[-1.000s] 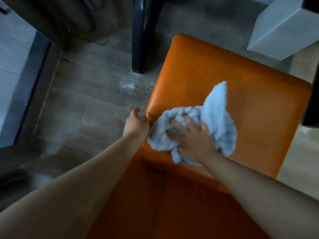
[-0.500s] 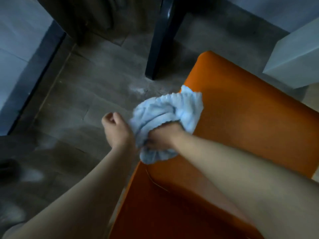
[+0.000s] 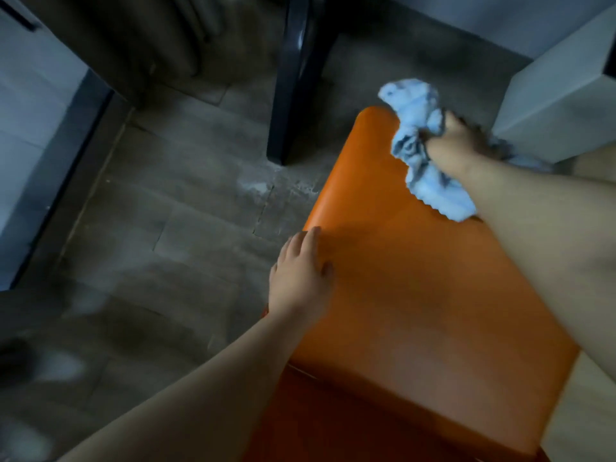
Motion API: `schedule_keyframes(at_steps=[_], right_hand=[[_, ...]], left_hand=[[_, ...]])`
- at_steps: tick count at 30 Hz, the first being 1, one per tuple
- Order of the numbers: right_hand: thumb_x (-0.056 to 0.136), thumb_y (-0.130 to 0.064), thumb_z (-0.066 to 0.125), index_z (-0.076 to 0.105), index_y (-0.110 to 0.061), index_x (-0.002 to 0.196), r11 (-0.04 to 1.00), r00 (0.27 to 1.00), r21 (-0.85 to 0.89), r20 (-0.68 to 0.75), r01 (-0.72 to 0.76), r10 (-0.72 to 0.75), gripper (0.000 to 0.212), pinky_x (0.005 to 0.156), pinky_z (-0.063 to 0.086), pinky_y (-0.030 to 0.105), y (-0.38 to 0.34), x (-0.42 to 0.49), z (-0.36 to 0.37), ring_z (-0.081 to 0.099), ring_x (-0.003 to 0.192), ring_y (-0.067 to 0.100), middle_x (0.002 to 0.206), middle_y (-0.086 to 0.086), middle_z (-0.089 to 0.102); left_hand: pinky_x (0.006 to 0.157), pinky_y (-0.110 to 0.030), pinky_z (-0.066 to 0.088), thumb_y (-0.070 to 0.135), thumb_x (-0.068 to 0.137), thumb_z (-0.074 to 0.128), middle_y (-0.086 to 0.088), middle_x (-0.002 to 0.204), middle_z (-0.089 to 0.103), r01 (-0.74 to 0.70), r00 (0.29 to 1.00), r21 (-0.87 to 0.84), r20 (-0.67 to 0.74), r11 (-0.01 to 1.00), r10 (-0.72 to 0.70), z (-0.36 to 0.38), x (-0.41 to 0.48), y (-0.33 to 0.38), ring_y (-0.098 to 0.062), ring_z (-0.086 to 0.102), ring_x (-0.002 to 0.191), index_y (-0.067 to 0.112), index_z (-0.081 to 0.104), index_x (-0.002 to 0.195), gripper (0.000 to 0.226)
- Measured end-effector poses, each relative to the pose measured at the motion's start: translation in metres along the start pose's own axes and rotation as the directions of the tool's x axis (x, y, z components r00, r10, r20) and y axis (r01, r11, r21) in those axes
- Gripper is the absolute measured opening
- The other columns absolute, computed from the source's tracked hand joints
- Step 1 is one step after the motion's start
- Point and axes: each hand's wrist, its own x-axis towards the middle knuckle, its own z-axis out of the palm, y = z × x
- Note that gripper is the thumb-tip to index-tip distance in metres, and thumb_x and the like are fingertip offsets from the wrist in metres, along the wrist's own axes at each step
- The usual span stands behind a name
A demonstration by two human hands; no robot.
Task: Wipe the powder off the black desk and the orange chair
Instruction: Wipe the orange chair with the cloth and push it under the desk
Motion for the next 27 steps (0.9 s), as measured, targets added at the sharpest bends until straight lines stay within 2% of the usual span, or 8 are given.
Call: schedule_keyframes(at_steps=[4,8,10,12,13,15,23,27], right_hand=[[0.079,-0.060,0.038,0.052,-0.030,0.110,0.991,0.991,-0.010,-0.017,-0.136,0.136,0.046,0.101,0.038,0.045,0.100,-0.012,-0.022,0.049,0.118,0.038,0.124,0.014,0.056],[0.081,-0.048,0.030,0.032,-0.035,0.094,0.836,0.952,0.543,0.291,-0.080,-0.097,0.018,0.052,0.015,0.008,0.116,-0.022,-0.024,0.020,0.079,0.001,0.103,-0.007,0.040],[0.072,-0.051,0.028,0.026,-0.032,0.092,0.726,0.860,0.688,0.383,-0.022,-0.337,0.028,0.090,-0.003,0.021,0.088,-0.026,-0.027,0.000,0.081,0.012,0.103,-0.011,0.031],[0.072,-0.053,0.022,0.034,-0.031,0.096,0.734,0.679,0.644,0.442,0.215,-0.586,0.034,0.096,0.019,0.039,0.058,-0.031,-0.015,0.029,0.100,0.006,0.122,-0.001,0.041],[0.075,-0.055,0.026,0.041,-0.034,0.109,0.836,0.762,0.507,0.450,0.211,-0.465,0.042,0.101,0.020,0.047,0.047,-0.026,-0.001,0.033,0.120,0.018,0.136,-0.001,0.039],[0.074,-0.054,0.036,0.041,-0.040,0.123,0.982,0.983,0.045,-0.016,0.185,-0.185,0.051,0.102,0.018,0.054,0.052,-0.027,0.000,0.027,0.135,0.025,0.143,-0.005,0.037],[0.078,-0.051,0.038,0.039,-0.018,0.135,0.922,0.925,0.260,-0.177,-0.286,0.336,0.067,0.107,0.025,0.041,0.261,-0.058,-0.008,0.033,0.133,0.031,0.144,0.014,0.036],[0.098,-0.032,0.043,0.034,-0.012,0.142,0.504,0.807,0.761,0.044,-0.410,0.589,0.049,0.099,0.035,0.030,0.287,-0.147,0.037,0.044,0.128,0.028,0.142,0.013,0.044]], left_hand=[[0.117,-0.045,0.007,0.032,0.095,0.042,0.005,0.158,0.009,-0.170,0.985,0.260,0.061,0.950,0.160,0.019,0.005,0.025,-0.018,-0.001,0.146,0.028,0.003,0.151,0.068],[0.115,-0.052,-0.004,0.044,0.096,0.038,-0.001,0.159,-0.010,-0.205,0.977,0.462,0.153,0.863,0.150,0.052,0.005,0.052,-0.036,-0.018,0.143,0.032,-0.006,0.149,0.070],[0.114,-0.053,-0.004,0.056,0.094,0.033,-0.006,0.158,-0.013,-0.198,0.978,0.496,0.152,0.846,0.140,0.067,0.003,0.065,-0.039,-0.018,0.142,0.033,-0.010,0.148,0.073],[0.115,-0.053,-0.002,0.064,0.091,0.028,-0.008,0.159,-0.010,-0.184,0.982,0.473,0.117,0.862,0.145,0.078,0.001,0.071,-0.041,-0.016,0.142,0.032,-0.012,0.148,0.076],[0.115,-0.053,-0.001,0.064,0.091,0.026,-0.008,0.159,-0.009,-0.173,0.985,0.469,0.092,0.866,0.147,0.082,0.002,0.072,-0.042,-0.015,0.142,0.032,-0.011,0.149,0.076],[0.114,-0.054,-0.001,0.062,0.092,0.024,-0.009,0.158,-0.010,-0.166,0.986,0.506,0.074,0.847,0.149,0.087,0.003,0.071,-0.043,-0.016,0.141,0.030,-0.006,0.150,0.073],[0.116,-0.049,-0.001,0.062,0.092,0.019,-0.007,0.158,-0.012,-0.109,0.994,0.516,0.053,0.849,0.095,0.099,-0.002,0.076,-0.038,-0.016,0.143,0.029,-0.003,0.150,0.070],[0.116,-0.049,-0.002,0.058,0.095,0.021,0.000,0.159,-0.007,-0.170,0.985,0.512,0.074,0.842,0.155,0.106,-0.018,0.076,-0.027,-0.012,0.145,0.030,0.001,0.151,0.065]])
